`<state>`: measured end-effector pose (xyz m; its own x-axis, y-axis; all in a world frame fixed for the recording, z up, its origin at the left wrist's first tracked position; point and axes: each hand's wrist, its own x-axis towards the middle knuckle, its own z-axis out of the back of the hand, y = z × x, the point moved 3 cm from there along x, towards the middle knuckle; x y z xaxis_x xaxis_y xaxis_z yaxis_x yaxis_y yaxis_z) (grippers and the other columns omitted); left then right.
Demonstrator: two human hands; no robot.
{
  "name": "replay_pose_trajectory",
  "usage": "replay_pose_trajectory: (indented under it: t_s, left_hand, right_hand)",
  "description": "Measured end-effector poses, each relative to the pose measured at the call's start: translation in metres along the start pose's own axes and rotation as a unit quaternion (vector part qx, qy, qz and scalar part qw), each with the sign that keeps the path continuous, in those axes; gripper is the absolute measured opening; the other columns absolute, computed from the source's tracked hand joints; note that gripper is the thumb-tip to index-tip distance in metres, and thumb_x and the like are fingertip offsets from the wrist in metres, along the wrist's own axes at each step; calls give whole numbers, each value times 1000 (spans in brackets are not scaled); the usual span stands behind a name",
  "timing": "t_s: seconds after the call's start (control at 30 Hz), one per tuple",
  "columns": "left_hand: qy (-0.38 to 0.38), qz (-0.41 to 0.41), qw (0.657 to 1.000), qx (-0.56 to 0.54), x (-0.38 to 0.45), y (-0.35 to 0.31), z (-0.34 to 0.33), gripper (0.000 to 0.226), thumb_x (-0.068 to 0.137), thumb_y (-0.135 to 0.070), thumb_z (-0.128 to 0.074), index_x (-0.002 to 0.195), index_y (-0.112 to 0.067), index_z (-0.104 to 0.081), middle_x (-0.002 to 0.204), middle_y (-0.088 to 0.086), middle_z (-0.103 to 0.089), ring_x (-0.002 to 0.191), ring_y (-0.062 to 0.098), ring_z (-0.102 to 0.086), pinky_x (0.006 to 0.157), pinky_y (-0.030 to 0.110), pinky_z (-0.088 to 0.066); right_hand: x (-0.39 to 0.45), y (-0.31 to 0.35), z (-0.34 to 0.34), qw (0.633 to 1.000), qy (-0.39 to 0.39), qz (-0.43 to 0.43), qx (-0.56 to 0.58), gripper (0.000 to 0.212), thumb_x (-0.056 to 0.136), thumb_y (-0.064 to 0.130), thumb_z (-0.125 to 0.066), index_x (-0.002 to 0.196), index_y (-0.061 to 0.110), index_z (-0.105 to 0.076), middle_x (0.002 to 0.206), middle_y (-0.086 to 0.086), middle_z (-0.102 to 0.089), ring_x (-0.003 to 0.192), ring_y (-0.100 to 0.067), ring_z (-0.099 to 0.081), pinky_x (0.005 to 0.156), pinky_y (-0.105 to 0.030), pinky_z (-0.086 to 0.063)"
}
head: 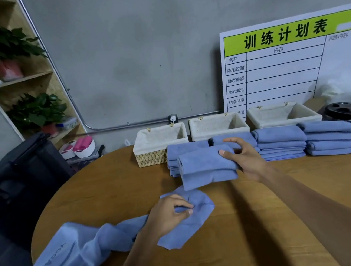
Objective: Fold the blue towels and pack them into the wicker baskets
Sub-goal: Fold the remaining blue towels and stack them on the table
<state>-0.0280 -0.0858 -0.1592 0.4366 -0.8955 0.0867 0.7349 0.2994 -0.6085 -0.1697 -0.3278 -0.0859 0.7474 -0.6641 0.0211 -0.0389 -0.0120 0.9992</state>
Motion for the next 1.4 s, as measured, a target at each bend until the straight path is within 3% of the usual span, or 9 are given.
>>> replay_pose_trajectory:
  t_s: [0.07,0.13,0.2,0.27,0.43,0.6,0.77,1.0,1.4]
  left_hand:
    - [-31,42,994,-96,8,-3,0,17,98,-23,-64,103,-31,-77,99,-19,-72,93,-5,-65,85,27,-54]
    - [-98,161,919,-347,15,-4,7,28,106,-15,-48,125,-9,-67,102,-5,-76,85,2,-70,70,24,-53]
    - [-99,238,784,-564,20,1,14,47,108,-43,-34,141,-11,-47,123,15,-69,100,23,-70,74,32,-52]
    - [-52,249,737,-626,23,8,26,67,97,-70,-28,141,-23,-43,136,15,-62,119,32,-63,87,45,-51]
    - [-49,298,811,-501,26,31,67,63,86,-74,-49,135,-34,-55,134,-2,-63,122,21,-59,87,42,-51]
    - [-103,312,856,-400,33,72,103,39,88,-32,-75,123,-24,-59,135,6,-58,116,25,-61,76,40,-59]
    - [-167,314,895,-269,28,106,111,65,87,-31,-78,141,-29,-42,138,0,-49,110,22,-61,67,32,-57]
    - [-239,317,874,-279,44,135,112,75,81,-26,-84,142,-25,-41,143,6,-42,110,26,-59,60,31,-58]
    - [-238,332,852,-327,78,146,116,79,79,-20,-86,143,-20,-40,146,10,-41,113,26,-57,58,31,-60]
  right_hand:
    - [-1,4,-7,1000,0,-1,15,55,65,37,-85,116,33,-62,117,-25,-63,107,-35,-66,90,-54,-56]
    - [0,1,-19,1000,1,-9,12,47,75,29,-84,116,32,-61,117,-25,-62,106,-36,-66,88,-54,-57]
    - [1,-10,-33,1000,-4,-15,-7,43,80,23,-82,117,28,-61,117,-21,-62,104,-34,-66,87,-51,-58]
    - [2,-24,-51,1000,-7,-20,-21,44,81,20,-82,118,24,-60,117,-15,-62,101,-29,-66,86,-47,-59]
    - [18,-46,-96,996,-29,-17,-87,47,80,26,-83,116,19,-54,111,-6,-59,96,-21,-59,82,-39,-53]
    - [35,-46,-148,977,-50,62,-197,49,77,28,-85,92,14,-40,89,-2,-42,73,-17,-41,60,-25,-32]
    - [45,-63,-186,961,-59,79,-259,38,80,30,-80,83,9,-48,98,-4,-42,74,-18,-48,67,-31,-43]
    - [48,-79,-174,950,-56,128,-281,19,87,35,-74,88,17,-70,100,4,-49,84,-7,-54,79,-23,-45]
    - [64,-71,-171,918,15,119,-379,37,87,51,-69,119,31,-71,108,8,-70,100,-10,-61,83,-28,-51]
